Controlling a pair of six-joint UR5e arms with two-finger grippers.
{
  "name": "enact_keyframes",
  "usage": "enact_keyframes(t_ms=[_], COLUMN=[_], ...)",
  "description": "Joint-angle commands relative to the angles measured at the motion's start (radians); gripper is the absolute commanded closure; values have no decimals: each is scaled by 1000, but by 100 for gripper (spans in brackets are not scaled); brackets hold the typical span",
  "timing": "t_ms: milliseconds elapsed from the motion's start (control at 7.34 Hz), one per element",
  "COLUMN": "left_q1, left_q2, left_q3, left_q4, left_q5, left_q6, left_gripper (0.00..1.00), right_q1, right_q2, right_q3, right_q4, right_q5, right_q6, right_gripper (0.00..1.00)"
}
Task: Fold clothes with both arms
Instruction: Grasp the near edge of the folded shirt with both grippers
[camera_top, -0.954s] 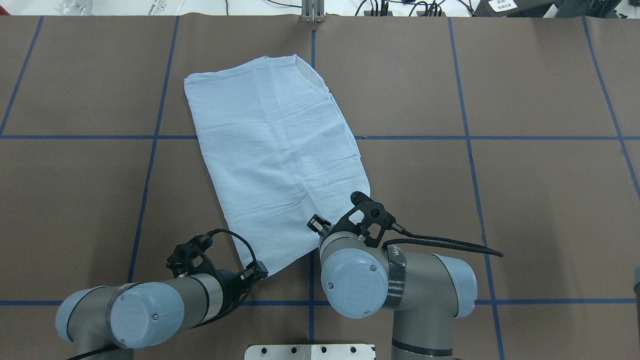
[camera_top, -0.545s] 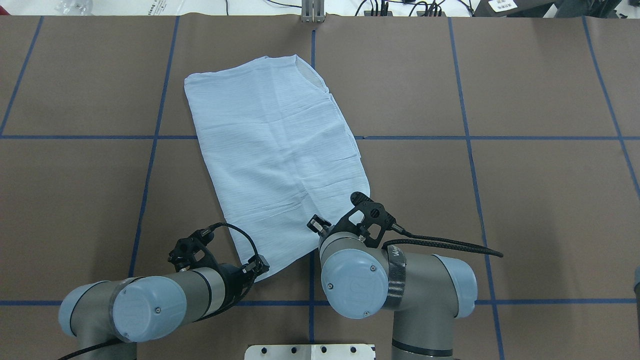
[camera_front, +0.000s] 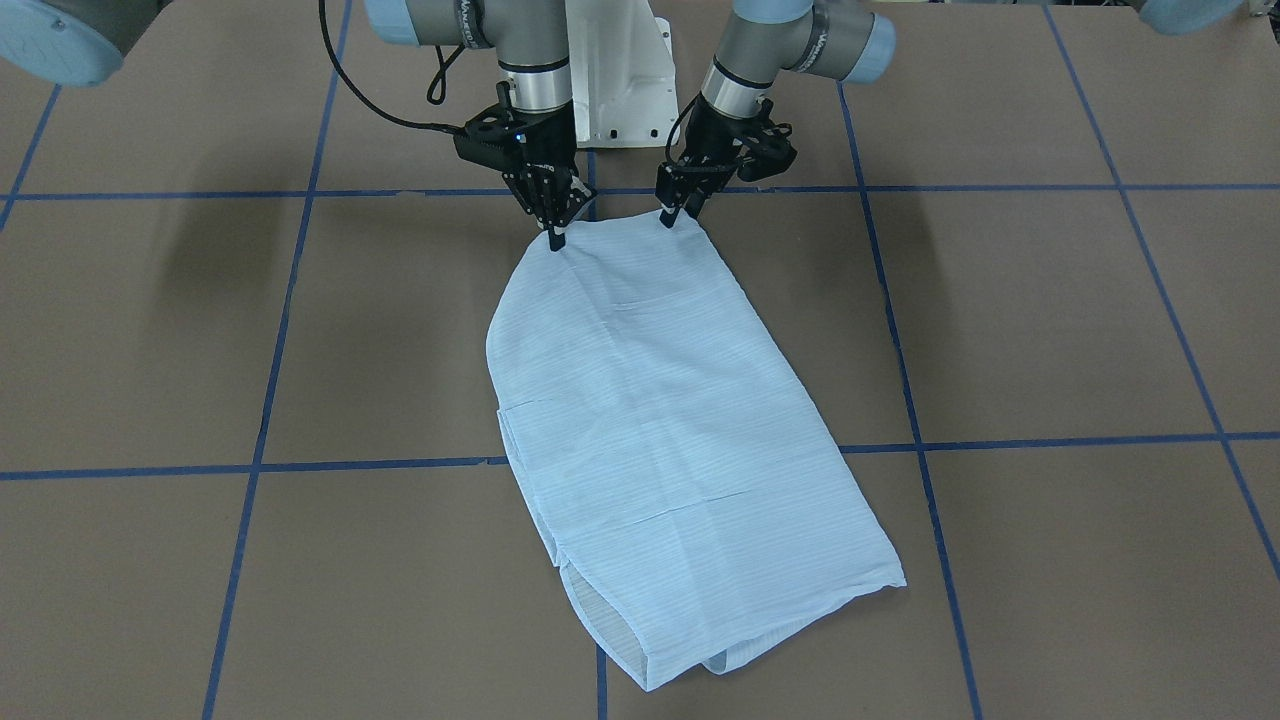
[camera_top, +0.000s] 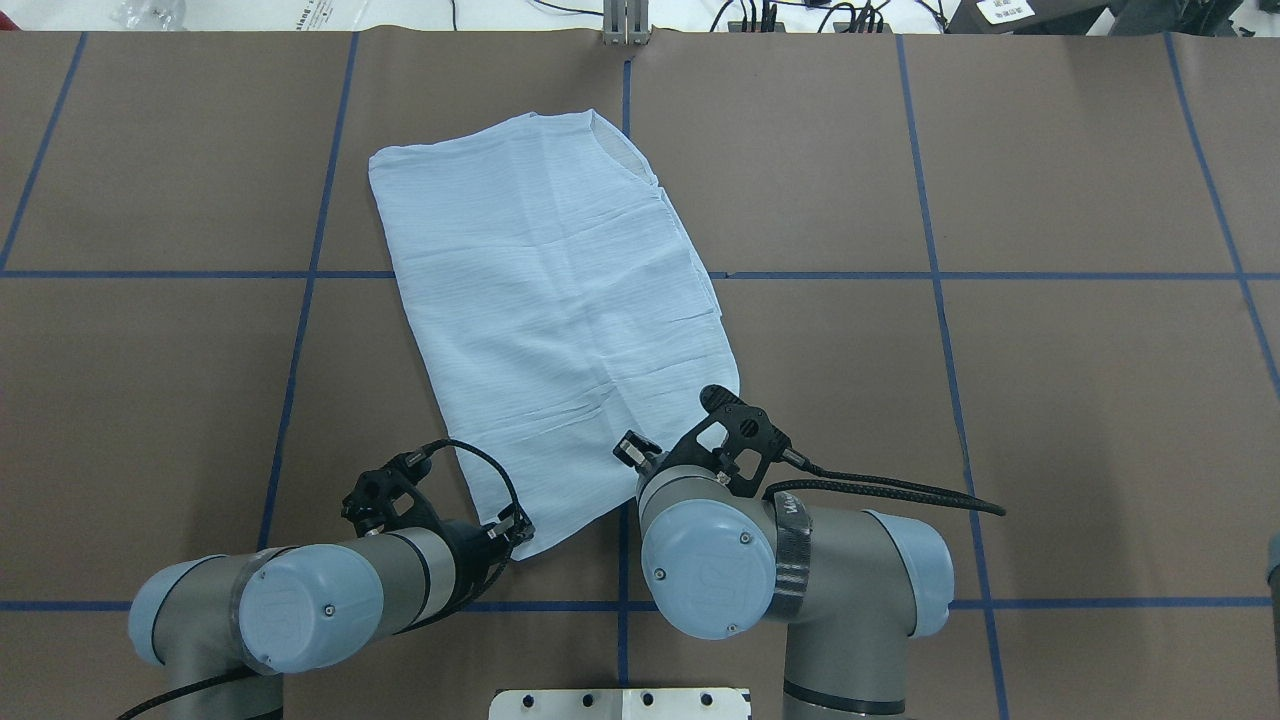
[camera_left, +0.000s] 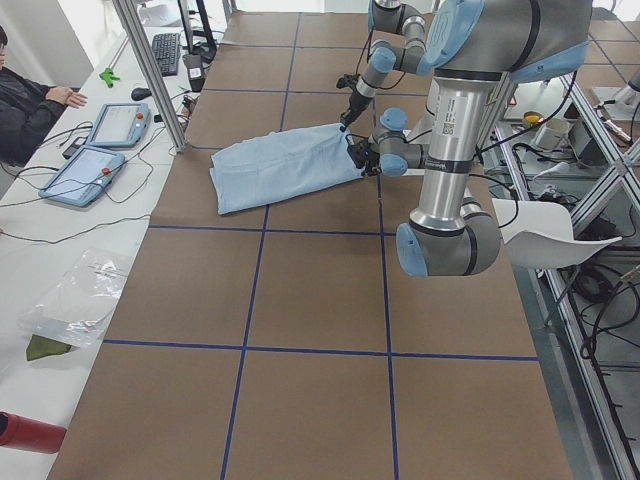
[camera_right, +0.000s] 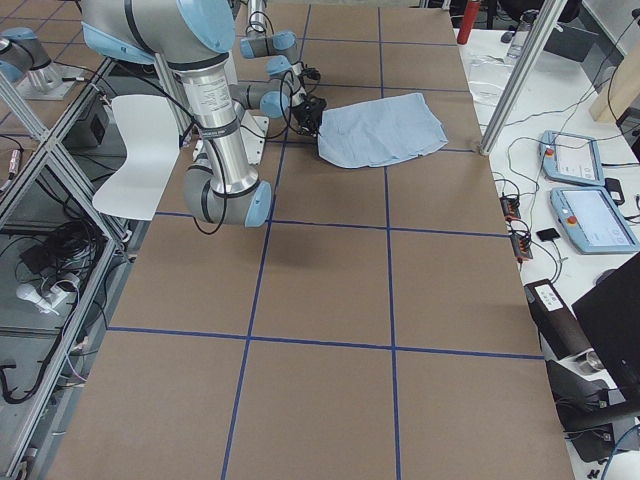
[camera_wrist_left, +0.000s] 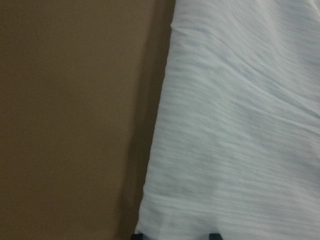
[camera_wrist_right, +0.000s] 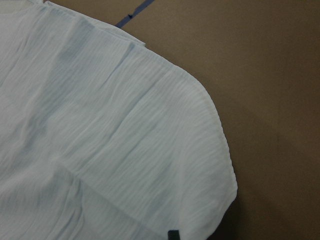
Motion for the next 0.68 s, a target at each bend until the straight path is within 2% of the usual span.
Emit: enact_keyframes(t_ms=[0, 273, 545], left_q1=[-1, -6, -7], left_q2=[-7, -10, -10], left_q3=[1, -21, -115], left_q4=[0, -2, 0], left_q5=[1, -2, -10], left_q6=[1, 12, 16], left_gripper=[100, 100, 100], right_q1=[0, 0, 0], right_q2=[-2, -9, -24], right_q3=[0, 0, 38], right_q4=[0, 2, 2], right_q5=[0, 0, 2], right_q6=[-1, -9, -15], right_gripper=[100, 100, 100])
